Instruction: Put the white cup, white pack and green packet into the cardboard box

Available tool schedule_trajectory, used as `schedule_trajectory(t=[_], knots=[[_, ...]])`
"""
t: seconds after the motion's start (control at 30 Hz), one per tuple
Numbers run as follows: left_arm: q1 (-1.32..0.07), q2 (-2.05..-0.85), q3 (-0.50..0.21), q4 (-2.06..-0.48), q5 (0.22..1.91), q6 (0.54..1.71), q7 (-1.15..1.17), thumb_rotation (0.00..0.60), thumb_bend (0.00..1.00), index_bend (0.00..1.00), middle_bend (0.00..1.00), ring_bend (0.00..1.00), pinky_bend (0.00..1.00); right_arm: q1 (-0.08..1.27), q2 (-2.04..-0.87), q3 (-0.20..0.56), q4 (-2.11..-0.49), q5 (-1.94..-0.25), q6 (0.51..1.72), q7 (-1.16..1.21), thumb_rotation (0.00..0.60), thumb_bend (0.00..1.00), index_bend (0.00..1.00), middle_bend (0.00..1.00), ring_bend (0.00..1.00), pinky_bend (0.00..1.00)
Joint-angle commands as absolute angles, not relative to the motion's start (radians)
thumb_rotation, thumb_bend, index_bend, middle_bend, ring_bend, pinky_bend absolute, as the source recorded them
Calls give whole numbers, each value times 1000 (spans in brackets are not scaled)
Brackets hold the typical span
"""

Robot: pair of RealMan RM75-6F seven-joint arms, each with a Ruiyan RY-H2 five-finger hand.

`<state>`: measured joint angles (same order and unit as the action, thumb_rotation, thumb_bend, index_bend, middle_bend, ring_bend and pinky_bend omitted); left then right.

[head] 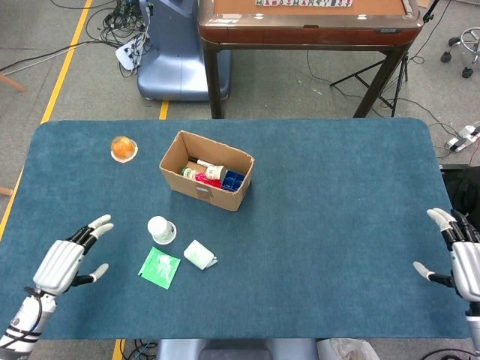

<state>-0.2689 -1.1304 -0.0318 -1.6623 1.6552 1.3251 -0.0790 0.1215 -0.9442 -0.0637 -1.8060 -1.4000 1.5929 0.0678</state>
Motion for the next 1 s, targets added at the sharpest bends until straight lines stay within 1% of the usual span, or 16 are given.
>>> schedule_trajectory(t=[0.03, 0.2, 0.37, 0.47, 0.57, 0.73, 0.9, 1.0], knots=[[-345, -1126, -48, -1695, 1662, 1237, -45, 600, 231, 99, 0, 113, 472, 96, -928, -48, -1796, -1420, 1619, 111, 600, 85, 132, 144, 36, 169], [-425, -1140, -75, -1722, 1618, 1125, 11, 600, 231, 96, 0, 111, 472, 78, -915, -29, -1780, -1417, 1612, 167, 600, 85, 132, 150, 36, 169], [-488, -1144, -111, -1769, 1523, 1027, 119, 600, 230, 46, 0, 100, 471, 65, -905, -13, -1773, -1419, 1607, 196, 600, 85, 140, 157, 36, 169], [-522, -1162, -126, -1779, 1457, 977, 188, 600, 224, 2, 0, 75, 443, 56, -898, -7, -1770, -1423, 1602, 215, 600, 85, 149, 160, 36, 169], [-549, -1182, -130, -1774, 1405, 944, 263, 600, 221, 1, 0, 61, 407, 47, -892, 0, -1767, -1428, 1602, 236, 600, 85, 149, 160, 36, 169], [-583, -1219, -122, -1755, 1318, 907, 379, 600, 221, 83, 0, 61, 353, 38, -884, 10, -1758, -1430, 1591, 264, 600, 86, 149, 160, 36, 169], [-622, -1256, -115, -1734, 1242, 888, 500, 600, 221, 109, 0, 38, 290, 35, -881, 16, -1755, -1443, 1576, 275, 600, 85, 150, 161, 36, 169], [-641, -1273, -116, -1729, 1197, 878, 534, 600, 221, 121, 0, 33, 284, 33, -879, 17, -1755, -1452, 1569, 278, 600, 85, 149, 161, 36, 170]])
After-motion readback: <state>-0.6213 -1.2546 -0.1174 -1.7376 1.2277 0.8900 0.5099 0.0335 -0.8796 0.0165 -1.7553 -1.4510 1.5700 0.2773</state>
